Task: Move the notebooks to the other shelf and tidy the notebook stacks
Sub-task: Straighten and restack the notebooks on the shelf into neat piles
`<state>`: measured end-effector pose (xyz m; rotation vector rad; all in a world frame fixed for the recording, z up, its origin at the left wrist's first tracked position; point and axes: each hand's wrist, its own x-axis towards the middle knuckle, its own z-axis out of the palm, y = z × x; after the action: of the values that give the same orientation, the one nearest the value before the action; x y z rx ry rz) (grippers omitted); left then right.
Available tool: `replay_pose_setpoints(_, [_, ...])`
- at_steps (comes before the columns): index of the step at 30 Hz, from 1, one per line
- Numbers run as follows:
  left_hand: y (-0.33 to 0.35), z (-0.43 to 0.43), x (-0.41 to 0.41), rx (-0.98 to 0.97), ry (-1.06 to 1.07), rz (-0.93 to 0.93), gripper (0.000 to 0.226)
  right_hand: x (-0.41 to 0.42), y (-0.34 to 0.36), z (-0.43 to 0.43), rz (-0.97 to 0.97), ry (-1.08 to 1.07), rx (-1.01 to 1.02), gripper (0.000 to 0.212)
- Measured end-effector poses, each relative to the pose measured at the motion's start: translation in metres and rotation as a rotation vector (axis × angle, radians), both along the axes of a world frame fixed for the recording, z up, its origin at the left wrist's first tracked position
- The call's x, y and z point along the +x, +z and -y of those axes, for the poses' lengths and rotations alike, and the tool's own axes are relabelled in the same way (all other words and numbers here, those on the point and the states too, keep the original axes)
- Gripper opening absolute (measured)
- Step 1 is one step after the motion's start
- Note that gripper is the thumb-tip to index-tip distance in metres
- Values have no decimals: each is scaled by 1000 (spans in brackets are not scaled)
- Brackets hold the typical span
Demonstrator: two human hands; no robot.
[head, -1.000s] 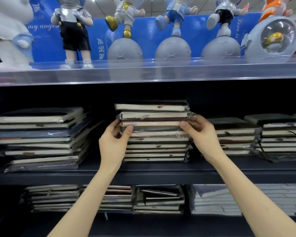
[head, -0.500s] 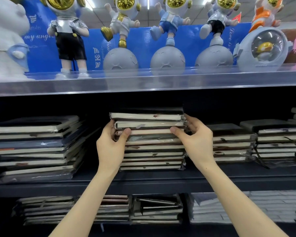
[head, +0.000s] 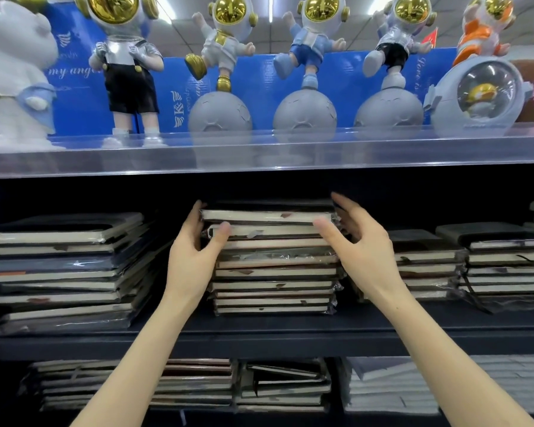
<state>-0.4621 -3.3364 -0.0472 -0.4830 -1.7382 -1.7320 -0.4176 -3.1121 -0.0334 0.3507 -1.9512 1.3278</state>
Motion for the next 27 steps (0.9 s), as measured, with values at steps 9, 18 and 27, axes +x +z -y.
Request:
replay_pose_setpoints(9, [-4,-6,4,-3,38,-141,50,-21,8,-13,39,74,1,28])
replay_pose_setpoints(18, [-2,-3,-6,-74,98,-103,42,-26,4,-7,42,69,-38,30])
replay_pose_setpoints(27, [-27,-4,5,79,-46,202,69,-10,-26,-2,126,109,-175,60])
